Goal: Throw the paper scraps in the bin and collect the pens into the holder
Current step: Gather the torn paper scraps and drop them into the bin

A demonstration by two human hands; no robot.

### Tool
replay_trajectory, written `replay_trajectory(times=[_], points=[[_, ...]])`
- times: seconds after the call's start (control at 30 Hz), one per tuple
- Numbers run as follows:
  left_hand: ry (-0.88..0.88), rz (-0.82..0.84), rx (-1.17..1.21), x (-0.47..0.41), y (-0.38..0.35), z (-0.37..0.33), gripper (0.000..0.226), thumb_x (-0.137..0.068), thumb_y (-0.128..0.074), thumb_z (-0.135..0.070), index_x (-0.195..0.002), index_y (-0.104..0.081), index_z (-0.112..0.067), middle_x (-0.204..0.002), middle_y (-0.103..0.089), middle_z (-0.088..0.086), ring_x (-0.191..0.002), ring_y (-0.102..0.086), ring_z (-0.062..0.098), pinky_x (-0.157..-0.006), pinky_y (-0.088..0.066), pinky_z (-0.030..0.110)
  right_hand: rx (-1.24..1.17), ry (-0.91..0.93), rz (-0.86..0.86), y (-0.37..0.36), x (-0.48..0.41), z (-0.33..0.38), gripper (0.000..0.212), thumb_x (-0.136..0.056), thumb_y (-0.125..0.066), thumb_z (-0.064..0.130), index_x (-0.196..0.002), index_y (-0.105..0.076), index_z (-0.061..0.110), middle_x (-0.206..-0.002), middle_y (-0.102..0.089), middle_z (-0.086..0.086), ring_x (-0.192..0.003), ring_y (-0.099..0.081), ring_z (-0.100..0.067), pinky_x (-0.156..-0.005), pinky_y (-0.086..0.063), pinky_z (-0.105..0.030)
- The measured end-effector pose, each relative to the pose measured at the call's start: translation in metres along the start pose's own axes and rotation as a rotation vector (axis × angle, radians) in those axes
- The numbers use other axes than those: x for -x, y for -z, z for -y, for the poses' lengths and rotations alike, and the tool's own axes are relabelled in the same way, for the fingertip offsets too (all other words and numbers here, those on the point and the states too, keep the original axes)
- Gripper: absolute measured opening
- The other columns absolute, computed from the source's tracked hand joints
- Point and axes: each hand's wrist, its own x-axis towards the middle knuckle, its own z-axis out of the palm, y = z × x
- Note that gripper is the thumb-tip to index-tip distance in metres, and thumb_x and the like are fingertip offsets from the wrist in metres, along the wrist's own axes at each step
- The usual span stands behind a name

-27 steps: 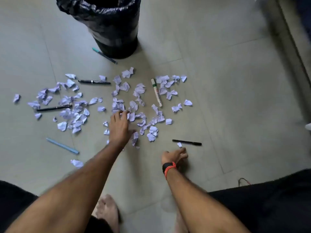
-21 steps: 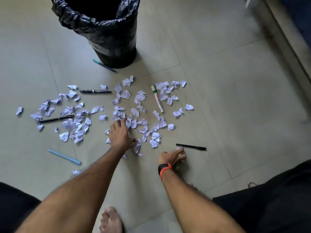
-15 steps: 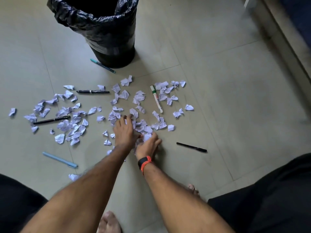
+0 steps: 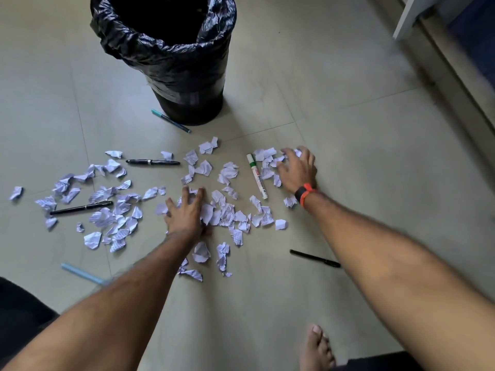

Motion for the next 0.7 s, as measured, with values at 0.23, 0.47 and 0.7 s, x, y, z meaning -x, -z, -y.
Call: replay_trajectory(times=[0.23,0.47,0.7], points=[[-0.017,0.045,0.035,-0.007,-0.005,0.004,0.096,-0.082,-0.068,-0.025,-0.152,-0.004,-0.037,-0.162,0.009,-0.001,-0.140,-0.003,0.056,-0.098,-0.043,0.060,0.207,0.218,0.399,-0.016,-0.010,0.021,0.061,-0.092,-0.047,0.010,-0.147,-0.036,0.034,-0.158,-0.019,-0.016,-0.145,-0.020,-0.036,-0.115,-0.026,-0.051],[0.016,0.075,0.004,-0.006,0.000,-0.005,0.096,-0.081,-0.069,-0.031,-0.151,-0.004,-0.037,-0.161,0.010,0.003,-0.138,-0.005,0.058,-0.093,-0.047,0.060,0.149,0.187,0.155,-0.005,0.040,0.003,0.030,-0.079,-0.054,0.014,-0.104,-0.069,0.023,-0.130,-0.050,-0.007,-0.121,-0.045,-0.032,-0.096,-0.044,-0.042],[0.048,0.094,0.032,-0.011,-0.004,-0.007,0.094,-0.086,-0.066,-0.017,-0.151,-0.002,-0.037,-0.161,0.015,0.001,-0.140,0.002,0.058,-0.092,-0.048,0.060,-0.005,-0.018,0.051,0.002,-0.040,-0.007,0.052,-0.085,-0.047,0.007,-0.135,-0.054,0.020,-0.150,-0.036,-0.015,-0.140,-0.028,-0.033,-0.114,-0.030,-0.039]])
